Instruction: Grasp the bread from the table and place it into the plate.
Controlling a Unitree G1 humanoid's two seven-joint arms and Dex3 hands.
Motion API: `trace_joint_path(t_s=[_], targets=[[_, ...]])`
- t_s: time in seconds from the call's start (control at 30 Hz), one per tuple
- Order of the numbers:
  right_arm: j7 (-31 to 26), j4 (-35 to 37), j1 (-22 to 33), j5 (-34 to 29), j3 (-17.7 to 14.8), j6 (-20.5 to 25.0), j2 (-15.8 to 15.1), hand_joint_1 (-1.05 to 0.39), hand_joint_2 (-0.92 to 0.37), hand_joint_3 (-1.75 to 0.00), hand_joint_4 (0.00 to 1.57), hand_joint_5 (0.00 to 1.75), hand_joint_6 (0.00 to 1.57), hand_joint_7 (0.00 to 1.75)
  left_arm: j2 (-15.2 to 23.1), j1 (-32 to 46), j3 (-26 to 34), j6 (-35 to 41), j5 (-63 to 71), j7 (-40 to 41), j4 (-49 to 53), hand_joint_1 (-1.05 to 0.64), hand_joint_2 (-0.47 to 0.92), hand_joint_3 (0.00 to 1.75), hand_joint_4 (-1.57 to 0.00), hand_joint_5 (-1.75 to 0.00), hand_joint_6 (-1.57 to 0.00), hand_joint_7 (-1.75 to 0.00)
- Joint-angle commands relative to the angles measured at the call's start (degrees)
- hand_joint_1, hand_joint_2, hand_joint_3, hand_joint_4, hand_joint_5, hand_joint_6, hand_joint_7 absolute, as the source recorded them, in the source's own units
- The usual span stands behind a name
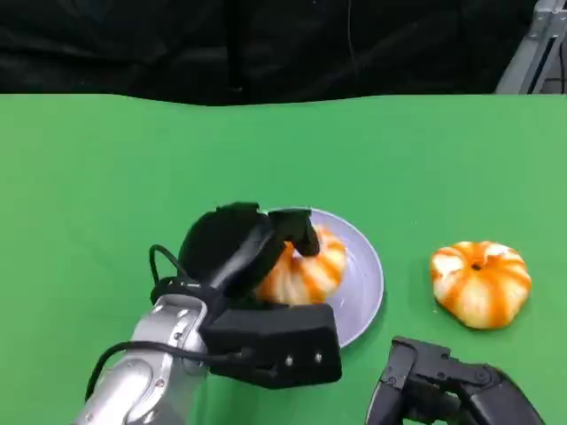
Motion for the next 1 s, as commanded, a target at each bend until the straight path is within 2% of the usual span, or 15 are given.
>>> trace_joint_path(t_s=[0.03,0.17,0.2,0.23,0.3,0.43,0.7,0.9,1.0], targets=[[-0.21,-0.69,0.22,0.03,0.00,0.70,-0.36,-0.07,-0.33,-1.35,0.69,1.66,0.70,1.45,2.19,-0.75,-0.77,3.50,-0.18,-9.89,-3.12,-0.44,0.91,0.18,-0.24,-0.70,-0.47,-0.05],[-0.16,-1.14,0.27,0.22,-0.15,1.37,-0.39,-0.07,-0.33,-1.34,0.69,1.66,0.70,1.45,2.98,-0.71,-1.90,7.42,0.61,-17.44,-5.31,-0.67,0.92,0.34,-0.03,-0.67,-0.34,0.00],[-0.17,-1.10,0.18,0.11,-0.19,1.28,-0.40,-0.07,-0.33,-1.34,0.69,1.66,0.70,1.45,3.23,-0.88,-2.18,8.45,0.81,-19.40,-5.86,-0.68,0.92,0.35,-0.01,-0.67,-0.33,0.00],[-0.18,-1.06,0.11,0.03,-0.22,1.21,-0.42,-0.07,-0.33,-1.34,0.70,1.66,0.70,1.45,3.38,-0.99,-2.37,9.24,0.98,-20.82,-6.29,-0.70,0.92,0.39,-0.01,-0.58,-0.29,-0.01],[-0.09,-0.86,-0.04,0.07,-0.32,0.85,-0.48,-0.06,-0.33,-1.35,0.70,1.66,0.70,1.45,3.65,-1.19,-2.66,10.48,1.40,-22.98,-7.02,-0.72,0.92,0.41,0.00,-0.52,-0.26,-0.01],[0.12,-0.68,-0.11,0.41,-0.43,0.89,-0.50,-0.06,-0.33,-1.35,0.69,1.65,0.70,1.45,4.24,-1.25,-2.48,10.79,1.93,-23.76,-8.07,-0.76,0.92,0.47,0.00,-0.43,-0.23,-0.01],[-0.12,-0.20,-0.20,0.14,-0.21,0.65,-0.30,-0.07,-0.33,-1.36,0.70,1.66,0.70,1.46,5.03,1.52,0.61,7.24,1.84,-15.36,-10.57,-0.71,0.92,0.46,0.00,-0.46,-0.26,-0.02],[-0.21,-0.27,-0.07,0.04,-0.01,0.58,-0.25,-0.07,-0.33,-1.35,0.70,1.66,0.69,1.46,6.00,5.44,5.02,7.12,-1.59,-15.72,-17.10,-0.65,0.92,0.47,0.00,-0.46,-0.25,-0.01],[-0.31,-0.33,0.00,-0.32,0.19,0.61,-0.32,-0.07,-0.33,-1.35,0.69,1.66,0.69,1.46,5.72,9.84,8.68,7.69,-6.62,-17.00,-23.63,-0.57,0.92,0.40,0.00,-0.66,-0.38,-0.08]])
